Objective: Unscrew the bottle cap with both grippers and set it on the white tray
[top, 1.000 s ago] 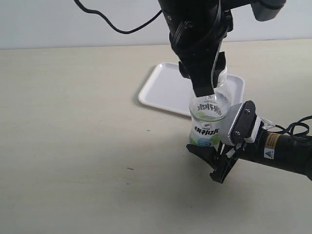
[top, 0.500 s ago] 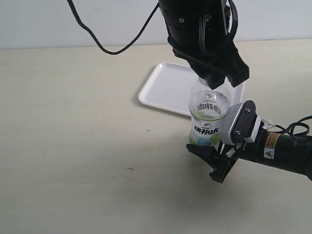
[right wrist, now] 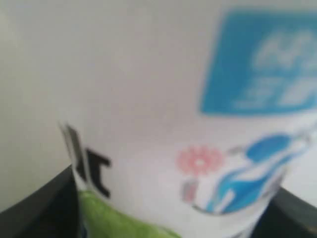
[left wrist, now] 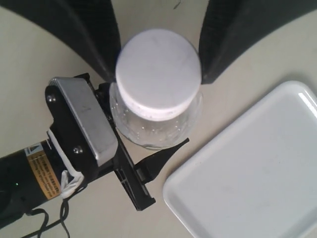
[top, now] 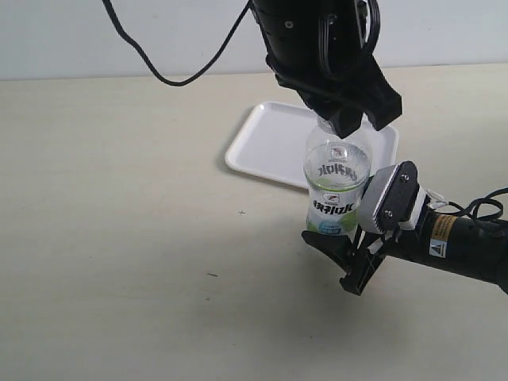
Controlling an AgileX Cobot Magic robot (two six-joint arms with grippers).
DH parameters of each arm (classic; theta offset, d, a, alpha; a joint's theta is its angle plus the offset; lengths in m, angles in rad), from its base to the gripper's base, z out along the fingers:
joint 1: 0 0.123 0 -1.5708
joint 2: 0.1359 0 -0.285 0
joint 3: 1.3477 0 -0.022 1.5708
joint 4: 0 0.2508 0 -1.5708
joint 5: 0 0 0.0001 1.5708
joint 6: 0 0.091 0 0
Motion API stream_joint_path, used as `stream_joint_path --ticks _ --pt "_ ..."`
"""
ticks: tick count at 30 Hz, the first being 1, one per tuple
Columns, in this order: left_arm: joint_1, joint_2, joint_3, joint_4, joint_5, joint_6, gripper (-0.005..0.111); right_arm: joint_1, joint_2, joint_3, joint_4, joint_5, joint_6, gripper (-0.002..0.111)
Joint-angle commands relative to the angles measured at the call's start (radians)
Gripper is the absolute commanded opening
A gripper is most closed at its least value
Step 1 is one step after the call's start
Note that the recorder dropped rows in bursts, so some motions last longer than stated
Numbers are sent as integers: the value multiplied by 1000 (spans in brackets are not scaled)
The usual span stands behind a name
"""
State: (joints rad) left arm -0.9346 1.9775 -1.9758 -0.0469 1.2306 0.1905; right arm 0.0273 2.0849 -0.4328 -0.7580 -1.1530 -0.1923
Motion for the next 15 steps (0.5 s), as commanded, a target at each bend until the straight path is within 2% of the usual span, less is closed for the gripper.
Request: stream_joint_path --ticks 1,15 --pt "10 -35 -4 4 -10 15 0 -4 -7 -5 -2 -25 2 0" --pt "10 -24 -4 -19 -10 36 0 -4 -7 -5 -4 -14 4 0"
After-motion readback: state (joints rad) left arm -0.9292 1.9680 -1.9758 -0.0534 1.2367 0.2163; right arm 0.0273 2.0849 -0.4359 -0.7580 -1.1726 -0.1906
